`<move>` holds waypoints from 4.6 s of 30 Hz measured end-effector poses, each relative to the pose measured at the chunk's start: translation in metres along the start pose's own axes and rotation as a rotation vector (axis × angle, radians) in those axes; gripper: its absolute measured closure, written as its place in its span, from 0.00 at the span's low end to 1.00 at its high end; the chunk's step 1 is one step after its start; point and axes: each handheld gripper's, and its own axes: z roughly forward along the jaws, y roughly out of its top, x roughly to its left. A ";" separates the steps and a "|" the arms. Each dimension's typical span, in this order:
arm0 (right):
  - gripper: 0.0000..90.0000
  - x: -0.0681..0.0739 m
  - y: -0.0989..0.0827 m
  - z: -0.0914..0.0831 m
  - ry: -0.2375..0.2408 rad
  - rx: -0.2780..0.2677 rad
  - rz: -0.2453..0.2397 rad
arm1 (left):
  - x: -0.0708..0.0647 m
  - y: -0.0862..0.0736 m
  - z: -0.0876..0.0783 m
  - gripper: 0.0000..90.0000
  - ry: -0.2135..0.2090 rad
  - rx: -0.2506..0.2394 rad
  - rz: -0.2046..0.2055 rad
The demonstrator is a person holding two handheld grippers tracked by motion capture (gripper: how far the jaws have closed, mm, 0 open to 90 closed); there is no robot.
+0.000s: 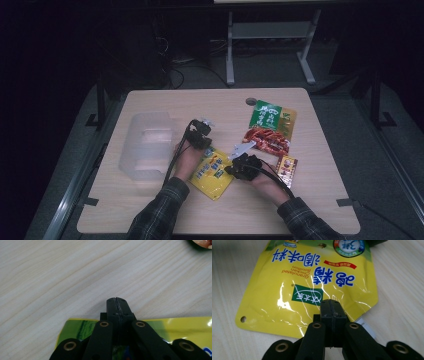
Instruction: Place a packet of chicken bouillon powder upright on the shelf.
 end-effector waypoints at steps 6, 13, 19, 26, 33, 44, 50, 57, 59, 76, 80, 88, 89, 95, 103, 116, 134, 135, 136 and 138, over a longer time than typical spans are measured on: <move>1.00 -0.007 -0.003 -0.003 -0.019 0.003 0.045 | -0.006 -0.001 -0.003 1.00 -0.017 0.018 0.014; 1.00 -0.020 -0.009 -0.008 -0.041 0.006 0.073 | -0.017 -0.004 -0.006 1.00 -0.048 0.024 0.030; 1.00 -0.024 -0.008 -0.007 -0.053 0.016 0.074 | -0.024 -0.007 -0.011 1.00 -0.085 0.042 0.050; 1.00 -0.033 -0.005 -0.005 -0.066 0.013 0.089 | -0.031 -0.010 -0.015 1.00 -0.109 0.066 0.080; 1.00 -0.039 0.001 0.000 -0.074 0.005 0.095 | -0.034 -0.017 -0.021 1.00 -0.150 0.077 0.084; 1.00 -0.039 0.015 0.016 -0.075 -0.014 0.096 | -0.034 -0.037 -0.036 1.00 -0.228 0.099 0.100; 1.00 -0.033 0.018 0.020 -0.053 -0.018 0.080 | -0.037 -0.050 -0.043 1.00 -0.268 0.084 0.101; 0.96 -0.030 0.020 0.010 -0.024 -0.043 0.074 | -0.034 -0.062 -0.056 0.91 -0.280 -0.007 0.067; 0.92 -0.029 0.020 0.002 -0.011 -0.061 0.087 | -0.038 -0.063 -0.061 0.89 -0.280 -0.021 0.085; 0.50 -0.031 -0.035 -0.067 0.023 -0.028 0.224 | -0.061 -0.070 -0.062 0.98 -0.298 -0.071 0.198; 0.46 -0.040 -0.050 -0.075 0.003 -0.023 0.262 | -0.065 -0.070 -0.058 1.00 -0.293 -0.039 0.231; 0.36 -0.045 -0.058 -0.073 0.043 0.002 0.304 | -0.068 -0.073 -0.055 1.00 -0.253 -0.012 0.270; 0.35 -0.044 -0.058 -0.071 0.045 0.010 0.299 | -0.068 -0.074 -0.056 1.00 -0.251 -0.012 0.269; 0.35 -0.039 -0.057 -0.063 0.078 0.048 0.302 | -0.072 -0.075 -0.057 1.00 -0.225 -0.015 0.292; 0.34 -0.025 -0.057 -0.058 0.132 0.123 0.297 | -0.071 -0.075 -0.057 1.00 -0.225 -0.017 0.290; 0.34 -0.020 -0.058 -0.051 0.187 0.138 0.341 | -0.070 -0.075 -0.057 1.00 -0.230 -0.020 0.282; 0.35 -0.019 -0.055 -0.049 0.206 0.134 0.375 | -0.070 -0.076 -0.057 1.00 -0.231 -0.023 0.279; 0.35 -0.020 -0.055 -0.048 0.198 0.117 0.373 | -0.070 -0.076 -0.057 1.00 -0.232 -0.023 0.279; 0.35 -0.023 -0.055 -0.047 0.194 0.101 0.380 | -0.070 -0.076 -0.057 1.00 -0.231 -0.024 0.279; 0.36 -0.028 -0.055 -0.044 0.202 0.072 0.399 | -0.070 -0.076 -0.057 1.00 -0.229 -0.024 0.282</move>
